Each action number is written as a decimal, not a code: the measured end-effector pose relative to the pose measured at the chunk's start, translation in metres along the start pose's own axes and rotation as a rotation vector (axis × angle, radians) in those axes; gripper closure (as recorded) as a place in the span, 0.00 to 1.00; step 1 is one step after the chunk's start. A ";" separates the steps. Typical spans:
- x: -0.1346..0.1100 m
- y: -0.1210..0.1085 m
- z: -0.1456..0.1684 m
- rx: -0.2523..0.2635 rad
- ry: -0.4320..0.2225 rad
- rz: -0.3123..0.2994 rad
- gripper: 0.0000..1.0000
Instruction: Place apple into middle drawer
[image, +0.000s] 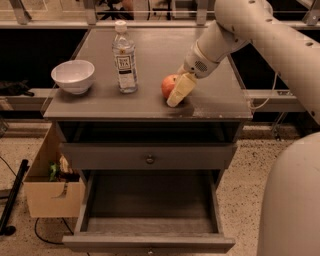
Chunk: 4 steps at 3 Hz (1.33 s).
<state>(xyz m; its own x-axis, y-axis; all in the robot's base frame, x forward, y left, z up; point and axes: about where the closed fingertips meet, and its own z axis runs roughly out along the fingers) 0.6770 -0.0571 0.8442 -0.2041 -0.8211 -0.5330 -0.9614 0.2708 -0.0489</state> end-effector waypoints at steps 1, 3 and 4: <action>0.000 0.000 0.000 0.000 0.000 0.000 0.42; 0.000 0.000 0.000 0.000 0.000 0.000 0.89; 0.000 0.000 0.000 0.000 0.000 0.000 1.00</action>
Offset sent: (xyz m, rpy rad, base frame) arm 0.0000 0.0000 0.0000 0.0000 0.0000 0.0000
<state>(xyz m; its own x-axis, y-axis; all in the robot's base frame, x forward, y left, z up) 0.6770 -0.0570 0.8441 -0.2041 -0.8212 -0.5329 -0.9615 0.2706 -0.0488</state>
